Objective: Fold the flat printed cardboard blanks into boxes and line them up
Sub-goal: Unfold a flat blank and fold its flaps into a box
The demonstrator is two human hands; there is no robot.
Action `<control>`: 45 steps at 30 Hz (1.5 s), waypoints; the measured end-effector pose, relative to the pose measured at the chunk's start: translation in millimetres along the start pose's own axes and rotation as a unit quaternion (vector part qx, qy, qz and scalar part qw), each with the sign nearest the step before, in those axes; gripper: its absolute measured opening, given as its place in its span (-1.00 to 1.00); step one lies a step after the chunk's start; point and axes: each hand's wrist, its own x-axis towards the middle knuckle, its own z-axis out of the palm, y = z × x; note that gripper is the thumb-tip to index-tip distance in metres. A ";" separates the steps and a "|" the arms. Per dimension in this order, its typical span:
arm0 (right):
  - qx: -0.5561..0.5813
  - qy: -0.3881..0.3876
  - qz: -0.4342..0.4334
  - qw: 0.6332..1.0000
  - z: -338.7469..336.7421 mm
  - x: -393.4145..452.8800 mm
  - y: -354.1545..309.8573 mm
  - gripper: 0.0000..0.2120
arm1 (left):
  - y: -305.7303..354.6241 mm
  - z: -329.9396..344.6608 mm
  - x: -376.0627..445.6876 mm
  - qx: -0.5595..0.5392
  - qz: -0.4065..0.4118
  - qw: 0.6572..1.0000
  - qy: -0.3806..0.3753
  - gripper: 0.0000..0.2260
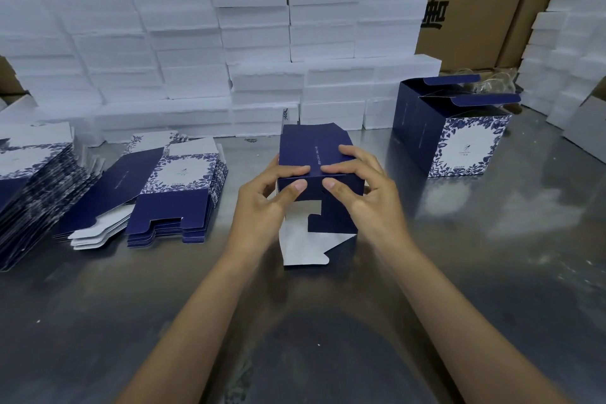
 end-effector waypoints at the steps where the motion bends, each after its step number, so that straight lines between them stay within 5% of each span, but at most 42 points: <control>1: 0.010 -0.009 0.003 1.000 -2.1 -0.2 0.7 -0.80 | 0.3 -0.6 0.2 0.001 -0.001 1.000 -0.007 -0.81; 15: 0.043 -0.027 0.002 0.999 -13.4 3.4 6.2 -0.78 | 6.6 -2.7 -0.8 -0.032 -0.004 0.999 0.004 -0.80; 22: 0.042 0.022 0.230 0.972 -14.0 5.7 24.7 -0.50 | -2.9 -16.1 1.5 0.134 0.014 0.991 0.025 -0.67; 25: 0.108 0.033 0.284 0.952 -14.5 8.4 29.0 -0.55 | -6.1 -16.4 2.4 0.113 -0.003 0.993 0.038 -0.61; 28: 0.216 0.059 0.213 0.951 -18.4 11.1 18.8 -0.70 | -7.1 -14.9 4.4 0.011 -0.077 0.994 0.073 -0.60; 30: 0.172 0.054 0.142 0.973 -21.9 11.3 10.5 -0.72 | -8.6 -8.2 3.6 -0.020 -0.147 0.987 0.067 -0.65; 34: 0.097 0.001 0.032 0.995 -21.7 3.1 -6.2 -0.71 | -15.1 10.5 -9.9 -0.042 -0.293 0.950 -0.095 -0.78; 42: -0.067 -0.106 0.005 0.992 -23.1 -4.4 -14.4 -0.70 | 1.4 -1.4 -13.4 0.194 -0.345 0.846 -0.358 -0.72; 45: -0.055 -0.124 0.004 0.991 -24.3 -4.9 -12.1 -0.72 | 17.7 -20.2 -2.4 0.365 -0.311 0.846 -0.233 -0.66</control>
